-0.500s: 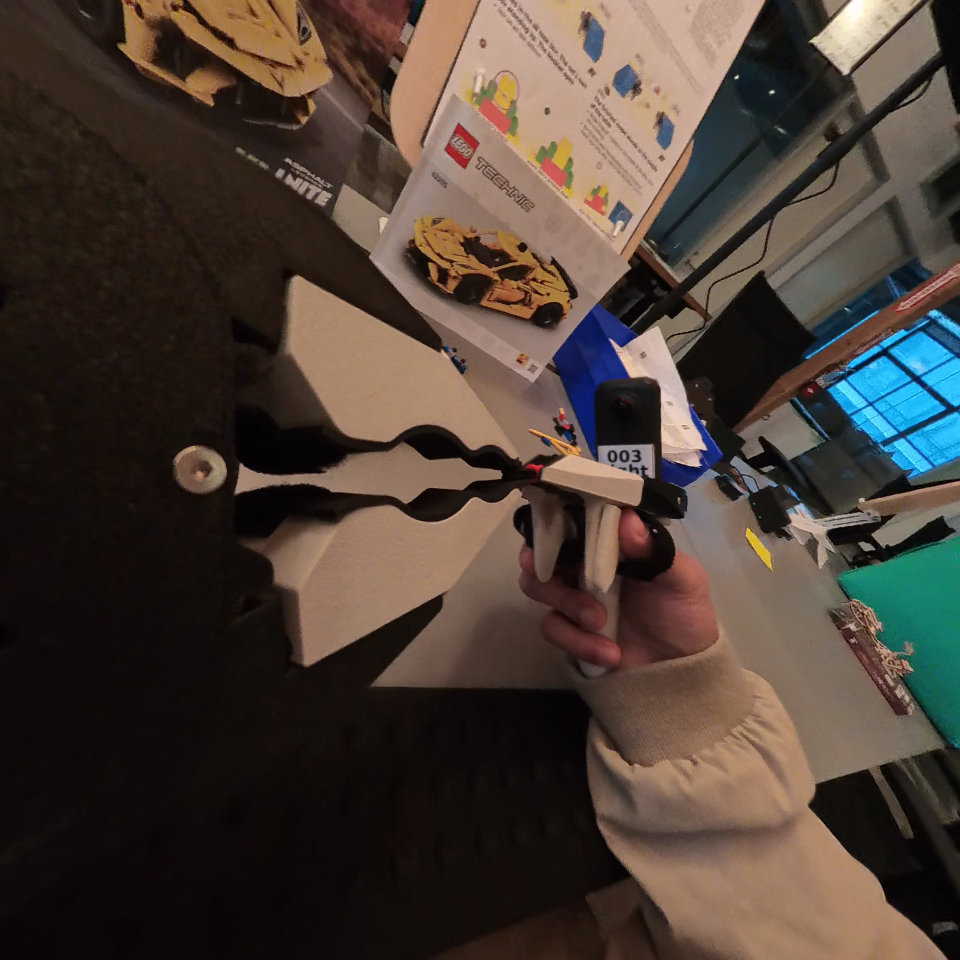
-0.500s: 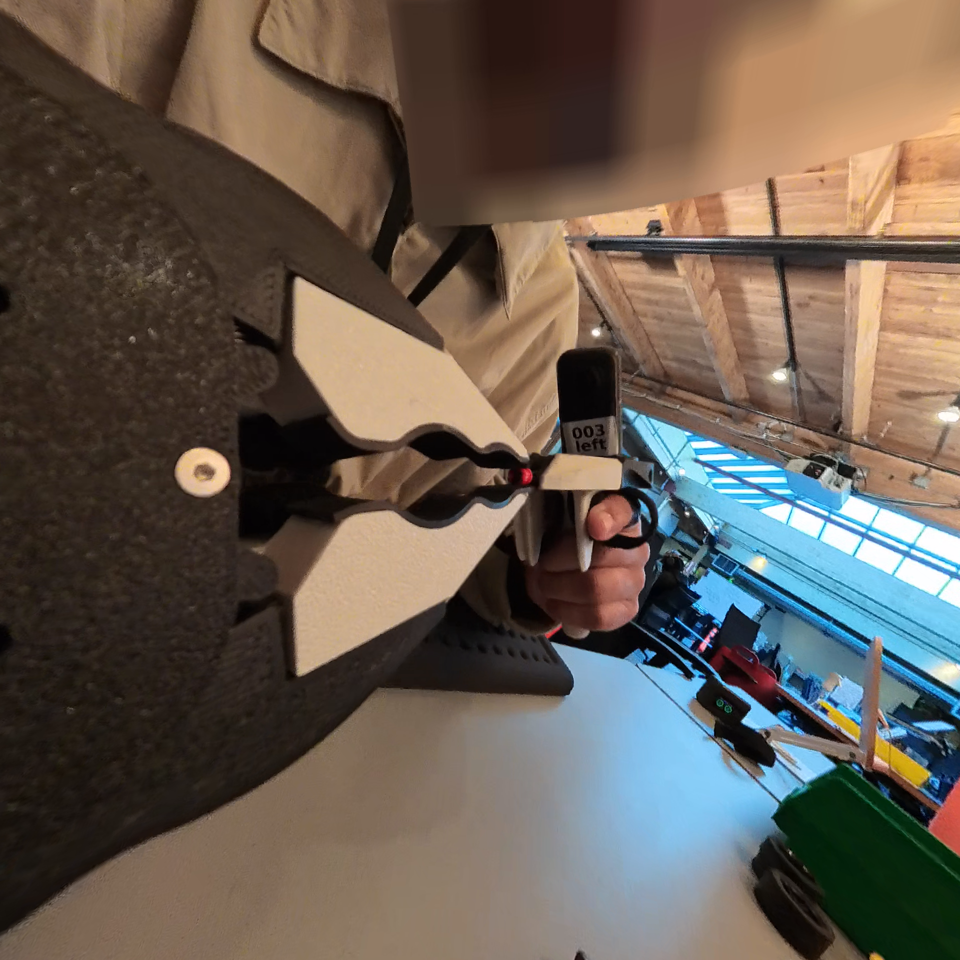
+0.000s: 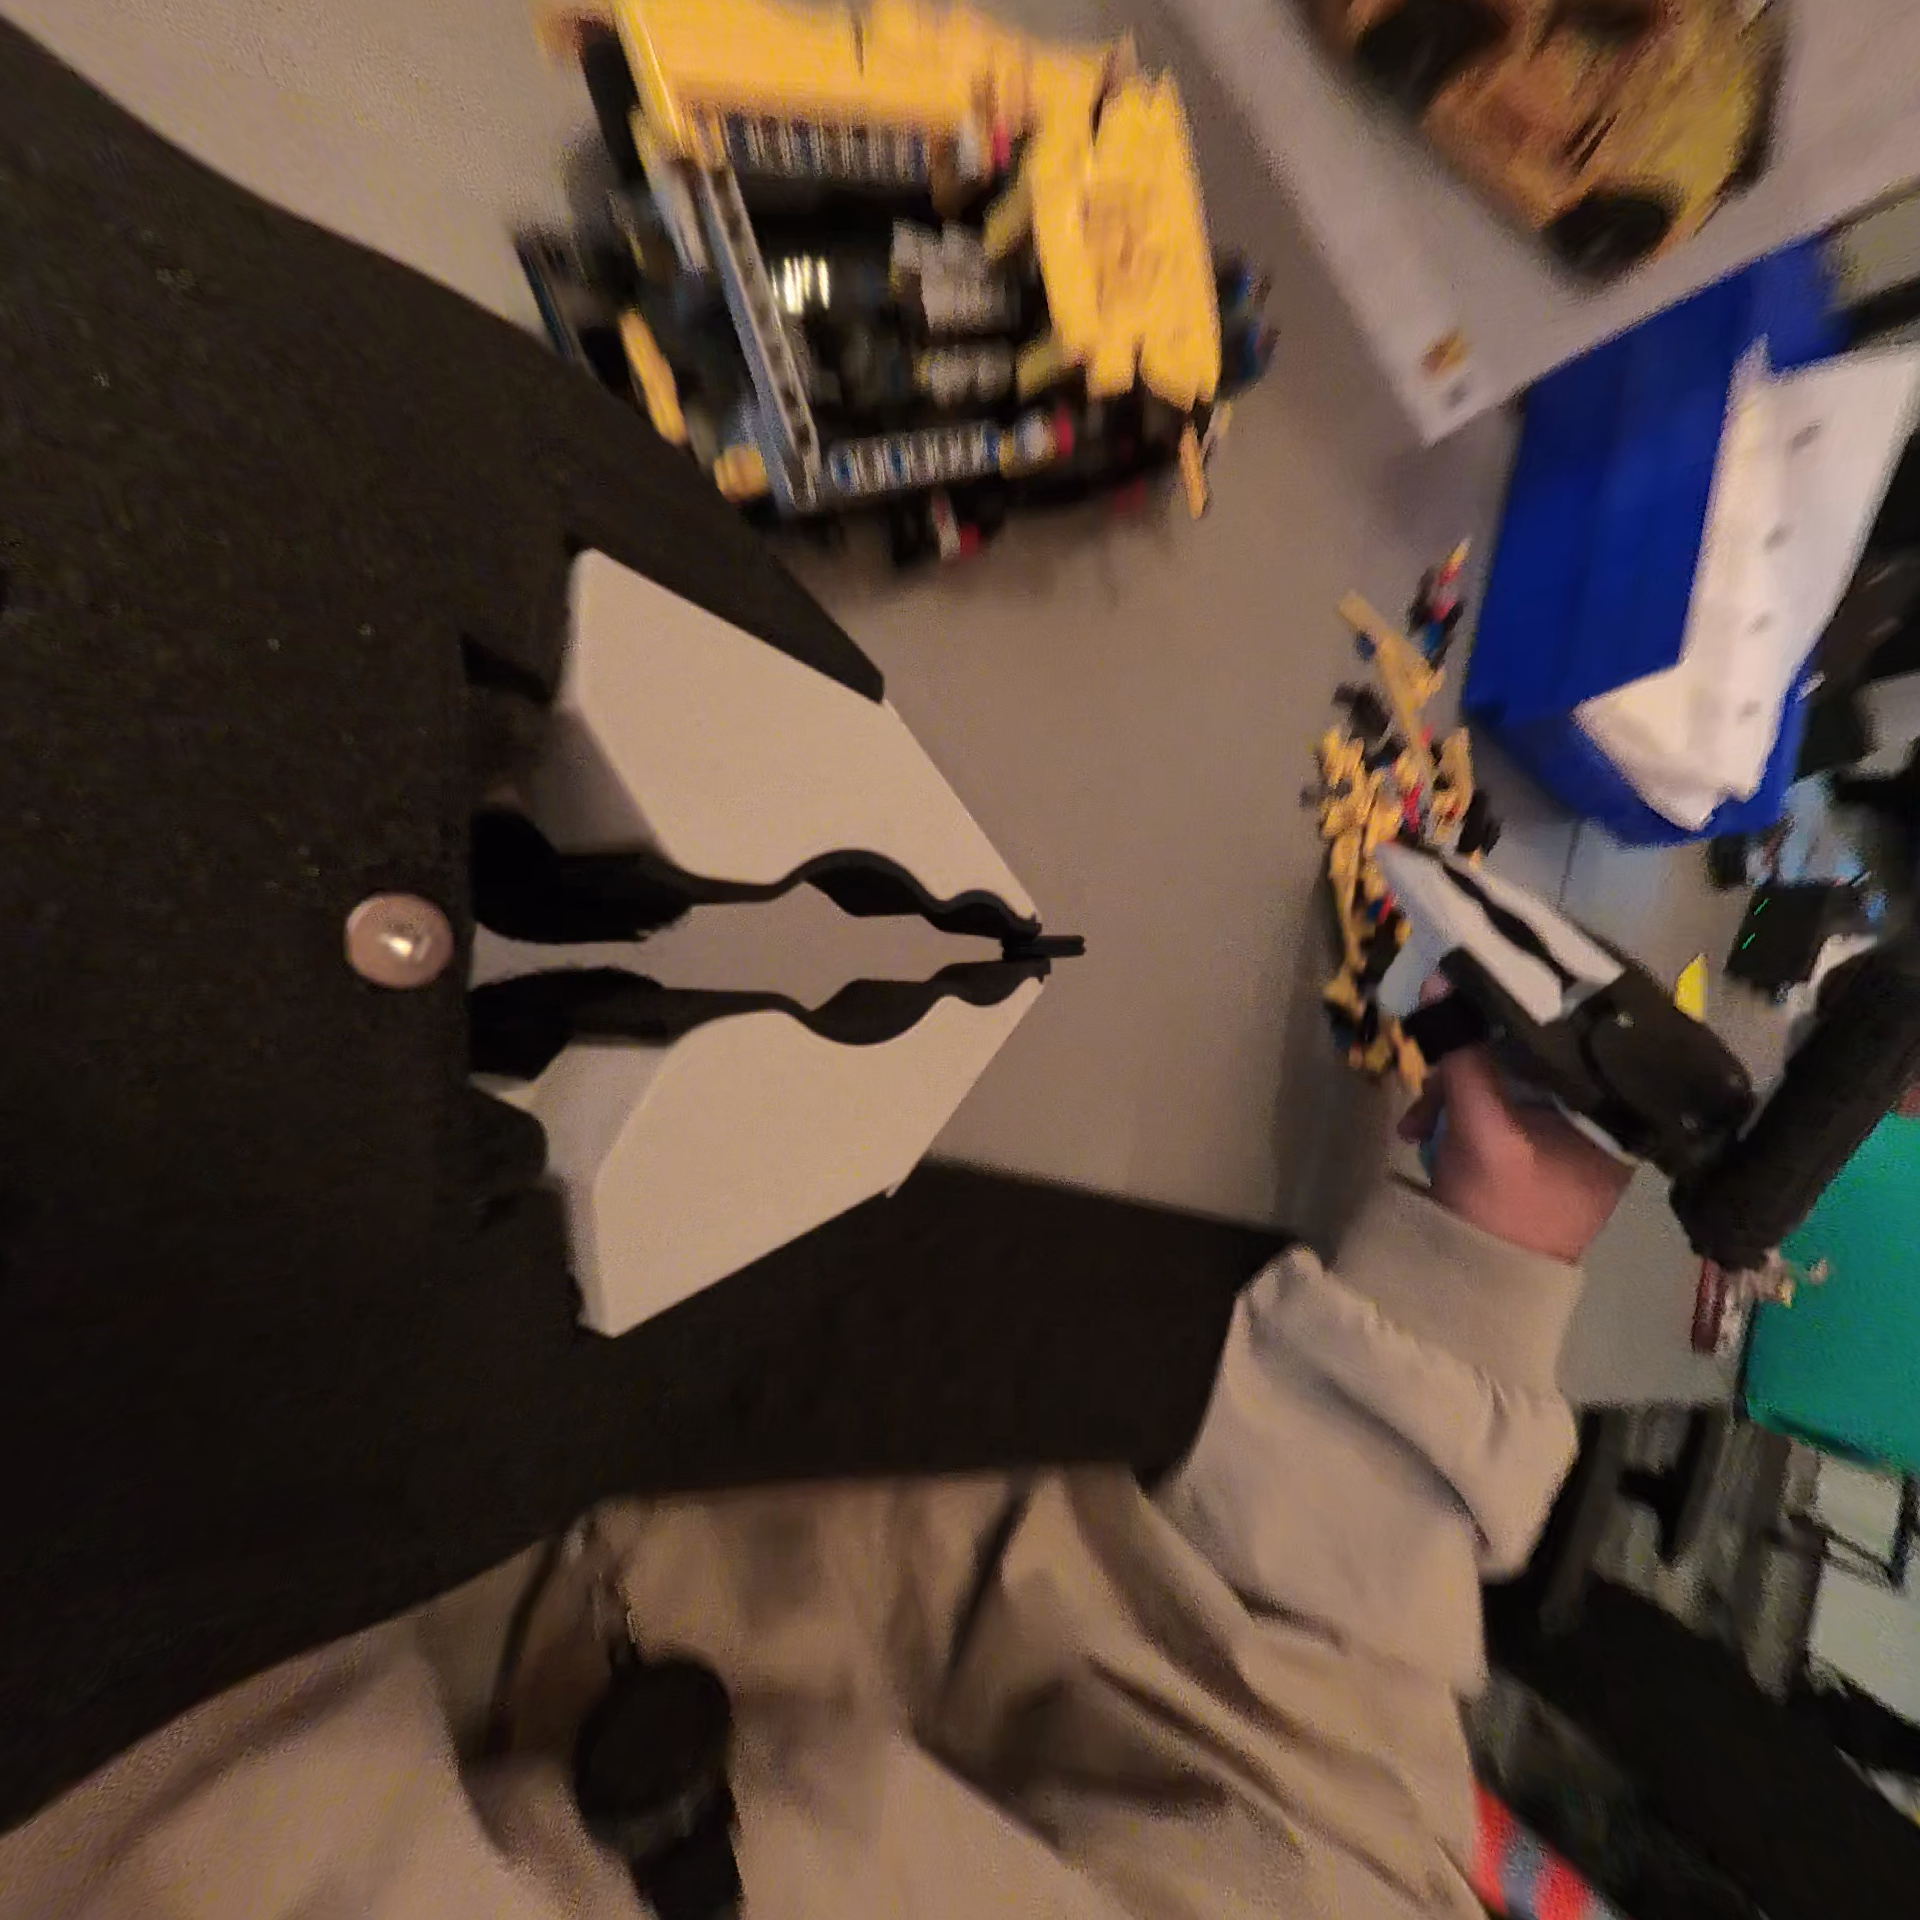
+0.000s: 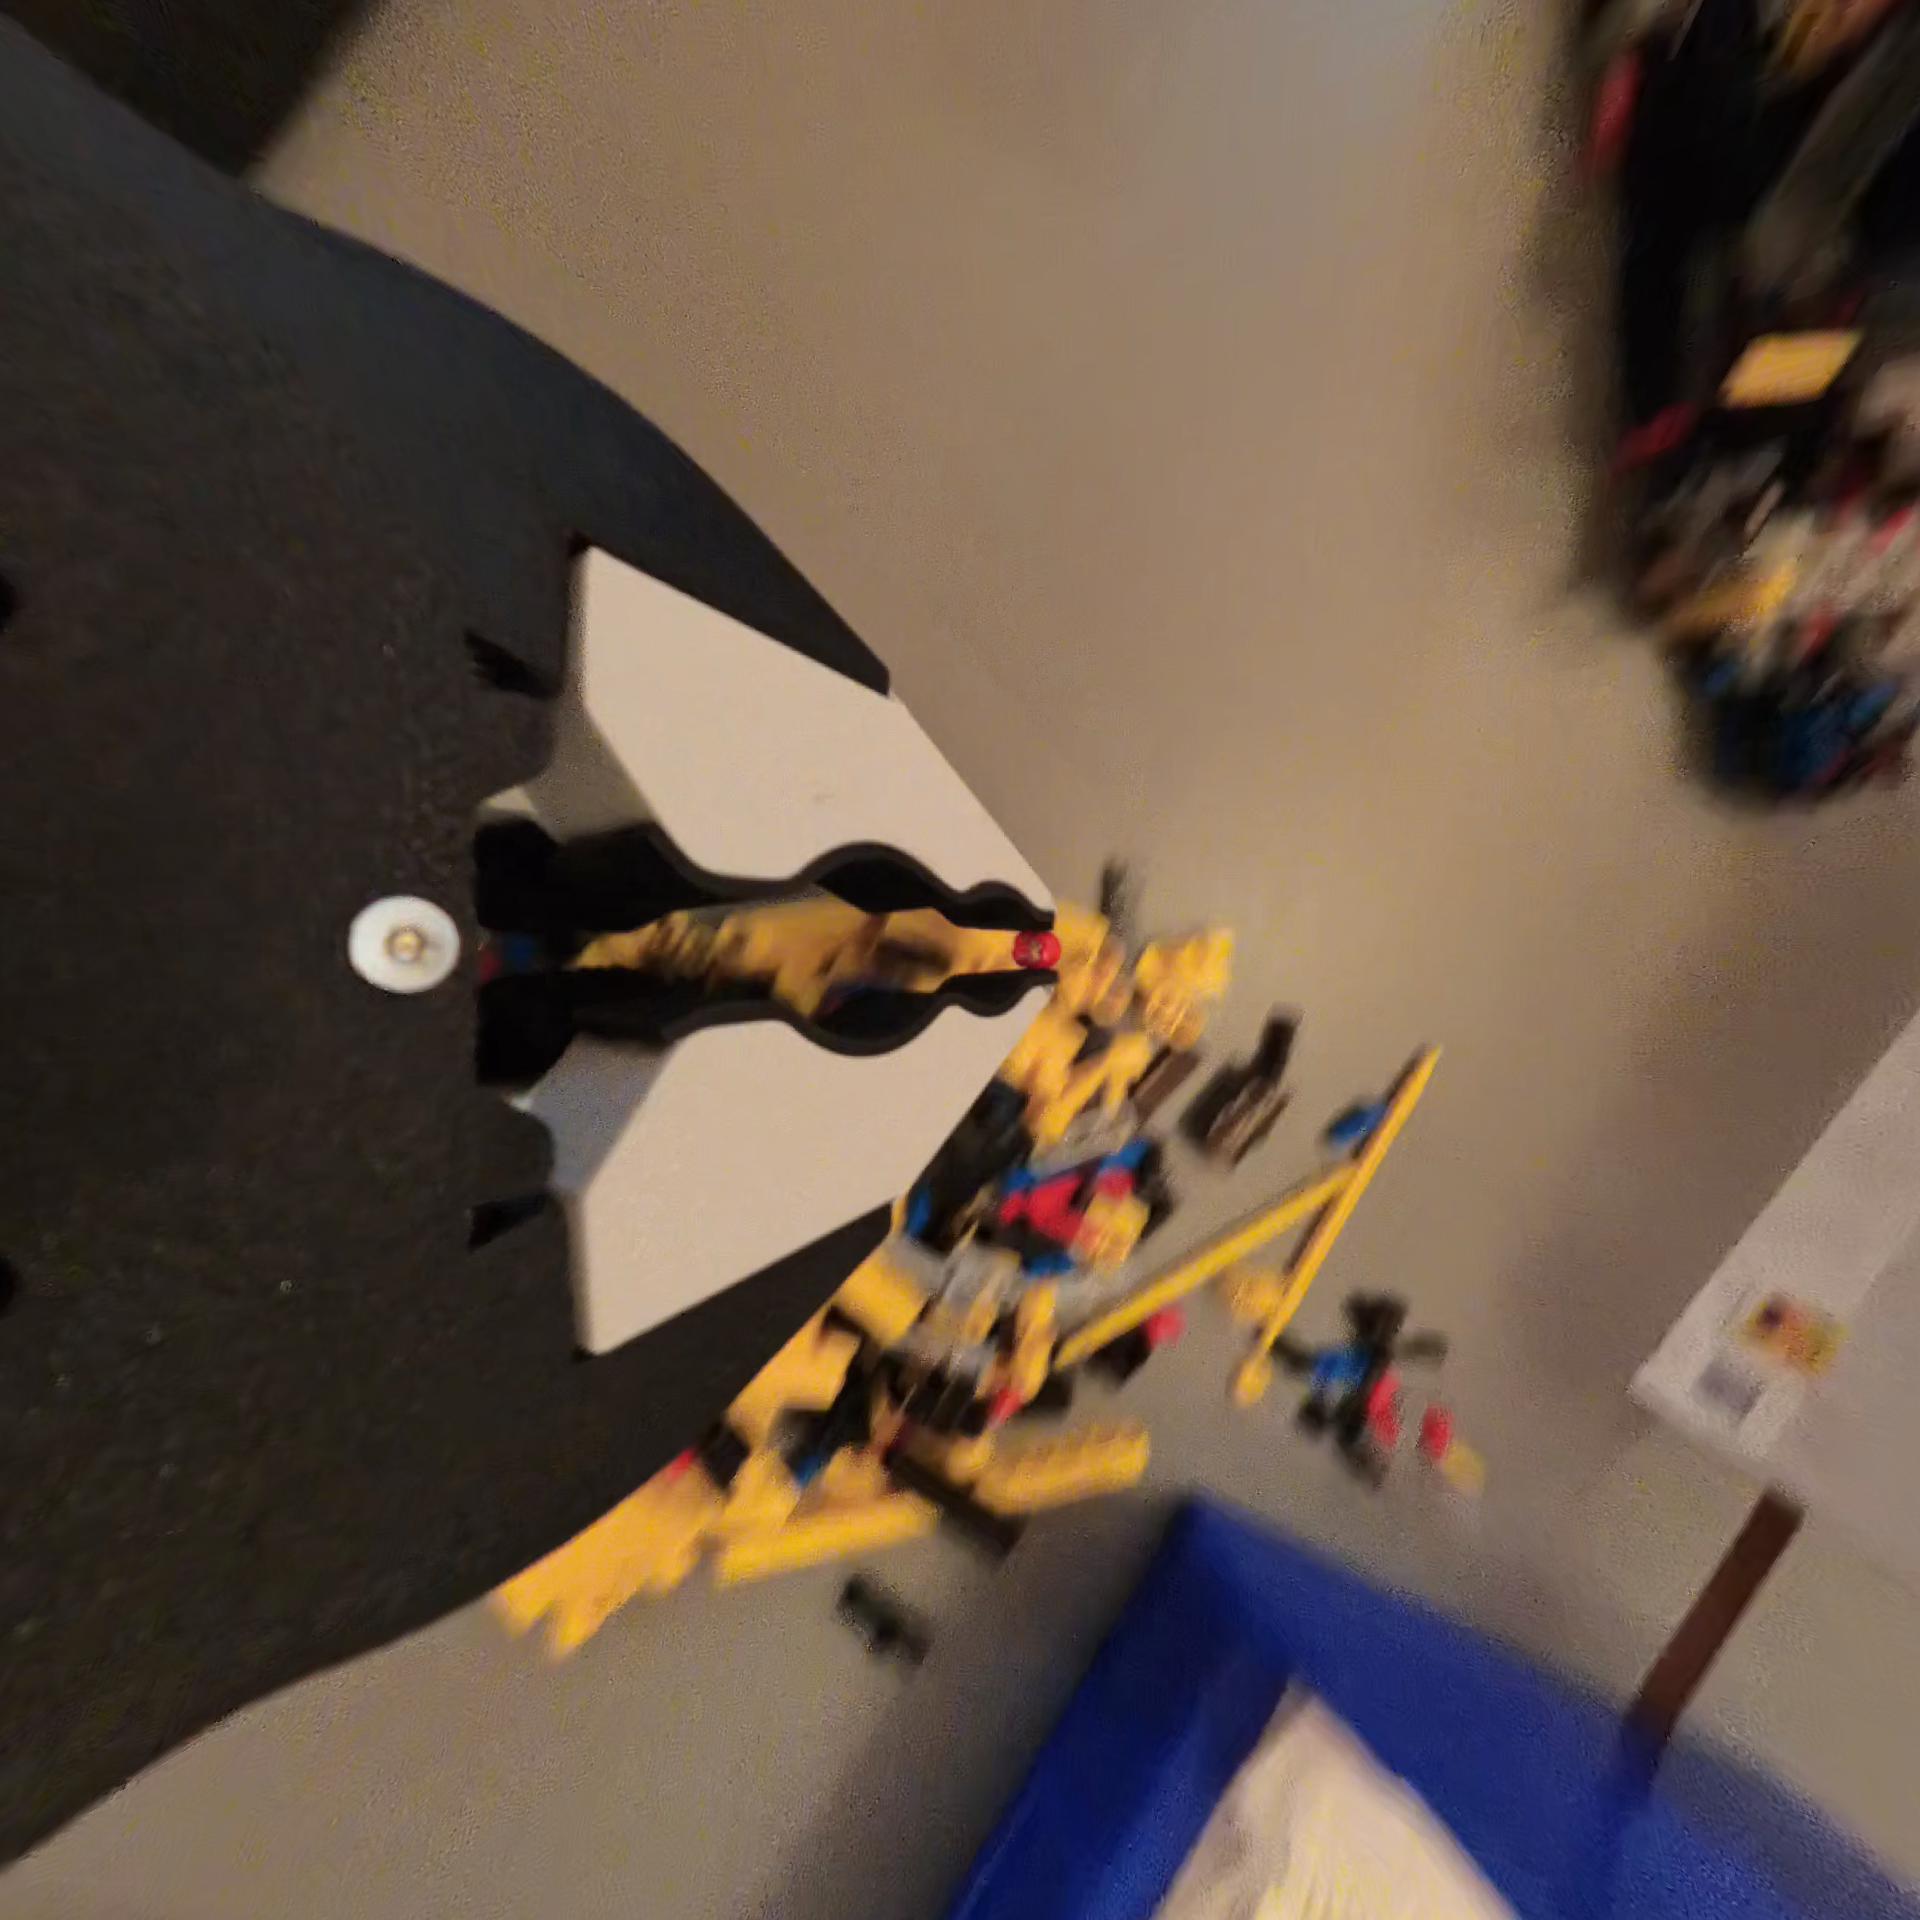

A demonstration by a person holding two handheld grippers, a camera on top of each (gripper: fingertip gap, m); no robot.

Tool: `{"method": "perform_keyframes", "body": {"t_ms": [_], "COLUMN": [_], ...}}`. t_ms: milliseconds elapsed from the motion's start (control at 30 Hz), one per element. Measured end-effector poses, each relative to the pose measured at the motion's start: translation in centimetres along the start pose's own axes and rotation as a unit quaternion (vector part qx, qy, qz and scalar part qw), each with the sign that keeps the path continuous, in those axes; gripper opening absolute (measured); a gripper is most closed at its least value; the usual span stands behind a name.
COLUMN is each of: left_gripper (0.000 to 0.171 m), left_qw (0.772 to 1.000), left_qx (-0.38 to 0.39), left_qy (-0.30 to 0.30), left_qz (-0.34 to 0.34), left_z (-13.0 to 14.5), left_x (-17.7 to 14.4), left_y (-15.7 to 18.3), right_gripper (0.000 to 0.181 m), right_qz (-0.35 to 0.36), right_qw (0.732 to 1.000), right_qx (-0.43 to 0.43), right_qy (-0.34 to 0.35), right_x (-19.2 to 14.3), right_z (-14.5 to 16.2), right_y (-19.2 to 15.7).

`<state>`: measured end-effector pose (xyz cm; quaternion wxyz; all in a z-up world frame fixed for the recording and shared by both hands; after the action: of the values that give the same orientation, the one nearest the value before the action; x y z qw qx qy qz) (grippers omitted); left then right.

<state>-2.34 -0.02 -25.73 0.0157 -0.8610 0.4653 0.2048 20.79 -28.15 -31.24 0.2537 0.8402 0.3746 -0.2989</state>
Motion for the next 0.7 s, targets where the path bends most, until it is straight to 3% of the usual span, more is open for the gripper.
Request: {"method": "perform_keyframes", "body": {"t_ms": [100, 200, 400, 500, 600, 700], "left_gripper": [0.003, 0.003, 0.003, 0.003, 0.003, 0.027], "left_qw": [0.995, 0.987, 0.978, 0.977, 0.976, 0.979], "left_qx": [-0.074, -0.095, -0.044, -0.067, -0.068, -0.075], "left_qy": [-0.044, -0.100, -0.198, -0.178, -0.180, -0.168], "left_qz": [0.041, 0.088, 0.058, 0.093, 0.107, 0.090], "left_z": [-2.8, -5.8, -7.7, -8.6, -8.5, -8.6], "left_x": [2.4, 6.3, 19.6, 25.5, 29.0, 29.6], "left_y": [-0.7, -1.8, -7.2, -8.3, -9.0, -9.5], "right_gripper": [0.014, 0.024, 0.029, 0.028, 0.026, 0.025], "right_qz": [0.046, 0.029, 0.006, -0.040, -0.050, -0.056], "right_qw": [0.999, 0.998, 0.981, 0.962, 0.958, 0.959], "right_qx": [-0.007, 0.038, 0.162, 0.221, 0.233, 0.238], "right_qy": [-0.001, 0.028, 0.107, 0.153, 0.159, 0.146], "right_x": [-0.5, -1.7, -6.0, -8.6, -10.2, -11.0], "right_z": [1.4, 2.0, 4.0, 5.1, 6.9, 8.3], "right_y": [2.2, 3.1, 4.0, 3.0, 1.7, 1.2]}}
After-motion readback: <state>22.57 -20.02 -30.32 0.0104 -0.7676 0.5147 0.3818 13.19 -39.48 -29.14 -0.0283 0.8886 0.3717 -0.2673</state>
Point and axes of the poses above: each gripper's, where its closed fingertips meet, x out along the fingers, z out of its underside, y = z × x across the jaws, the point moved 9 cm from there along -x, back along the fingers, and after that the axes turned 7 degrees about z, right-handed, at the moved point
